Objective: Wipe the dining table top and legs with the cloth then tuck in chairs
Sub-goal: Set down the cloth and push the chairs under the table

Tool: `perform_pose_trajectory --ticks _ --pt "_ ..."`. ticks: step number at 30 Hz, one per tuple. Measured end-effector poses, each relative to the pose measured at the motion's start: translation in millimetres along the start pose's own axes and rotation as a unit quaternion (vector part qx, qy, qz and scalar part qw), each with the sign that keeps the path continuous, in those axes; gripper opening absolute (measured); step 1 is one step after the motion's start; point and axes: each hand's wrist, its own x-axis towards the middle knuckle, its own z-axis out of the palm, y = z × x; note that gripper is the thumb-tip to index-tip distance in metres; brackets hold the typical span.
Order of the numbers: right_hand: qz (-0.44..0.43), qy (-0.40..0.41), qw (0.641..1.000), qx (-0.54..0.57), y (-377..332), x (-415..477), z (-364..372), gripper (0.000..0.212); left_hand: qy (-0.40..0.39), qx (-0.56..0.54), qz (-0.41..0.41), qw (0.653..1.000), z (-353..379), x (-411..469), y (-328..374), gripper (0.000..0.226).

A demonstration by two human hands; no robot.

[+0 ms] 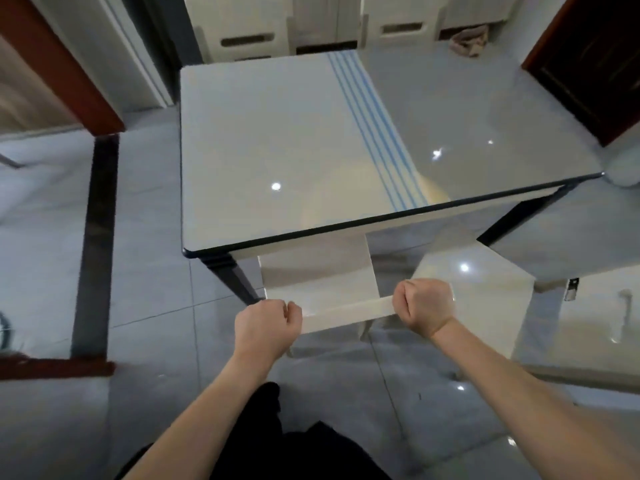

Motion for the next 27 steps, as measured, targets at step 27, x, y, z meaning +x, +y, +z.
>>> perform_pose_trajectory --ticks 27 --pt "-0.021 -0.001 0.999 0.025 32 188 44 0.034 0.023 -0.007 0.002 1.0 -46 173 8 0.037"
